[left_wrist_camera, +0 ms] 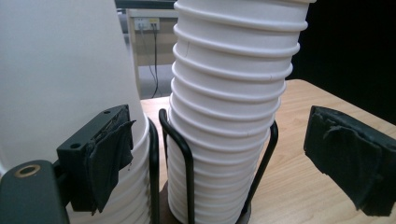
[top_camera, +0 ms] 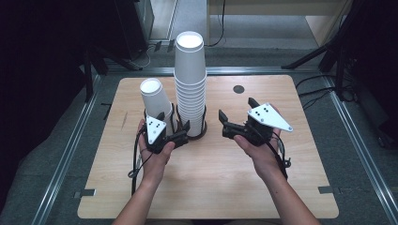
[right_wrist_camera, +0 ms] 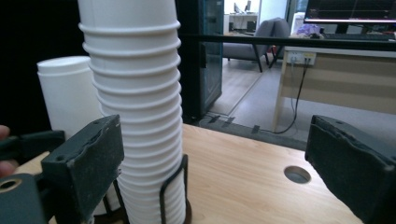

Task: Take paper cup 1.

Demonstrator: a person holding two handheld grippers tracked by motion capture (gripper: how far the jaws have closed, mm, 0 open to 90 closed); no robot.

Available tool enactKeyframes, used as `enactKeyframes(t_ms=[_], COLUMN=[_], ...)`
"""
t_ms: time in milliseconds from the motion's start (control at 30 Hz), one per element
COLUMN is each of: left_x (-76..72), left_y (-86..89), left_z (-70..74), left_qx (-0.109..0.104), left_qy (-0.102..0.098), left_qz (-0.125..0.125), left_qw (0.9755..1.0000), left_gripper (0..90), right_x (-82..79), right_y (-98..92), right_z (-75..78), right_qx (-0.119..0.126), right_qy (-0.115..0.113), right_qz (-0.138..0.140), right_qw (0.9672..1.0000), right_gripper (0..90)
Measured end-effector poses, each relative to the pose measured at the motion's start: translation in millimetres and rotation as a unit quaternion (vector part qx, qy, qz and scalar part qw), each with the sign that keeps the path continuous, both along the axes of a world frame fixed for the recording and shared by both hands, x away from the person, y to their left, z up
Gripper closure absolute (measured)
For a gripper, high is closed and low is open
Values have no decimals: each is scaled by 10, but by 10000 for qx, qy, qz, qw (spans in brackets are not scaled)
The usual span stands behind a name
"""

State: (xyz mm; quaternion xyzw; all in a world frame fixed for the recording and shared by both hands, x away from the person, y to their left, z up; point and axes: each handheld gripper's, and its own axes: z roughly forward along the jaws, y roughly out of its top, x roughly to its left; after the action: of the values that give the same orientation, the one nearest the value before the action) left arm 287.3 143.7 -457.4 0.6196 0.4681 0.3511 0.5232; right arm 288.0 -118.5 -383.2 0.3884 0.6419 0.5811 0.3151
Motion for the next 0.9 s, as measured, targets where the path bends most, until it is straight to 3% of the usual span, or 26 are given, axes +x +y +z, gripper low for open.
enactKeyframes(t_ms=[600,900], left_x=[206,318], left_y=[-235,-353], left_z=[45,78], left_qx=[98,95], left_qy=[-187,-317], left_qz=[242,393], left_qw=[9995,9987], left_gripper=[81,81], right_x=[274,429], right_y=[266,529], right_z=[289,417], right_qx=[155,129], right_qy=[119,112], right_qz=[250,434], right_qw=[9995,9989], right_gripper=[31,31])
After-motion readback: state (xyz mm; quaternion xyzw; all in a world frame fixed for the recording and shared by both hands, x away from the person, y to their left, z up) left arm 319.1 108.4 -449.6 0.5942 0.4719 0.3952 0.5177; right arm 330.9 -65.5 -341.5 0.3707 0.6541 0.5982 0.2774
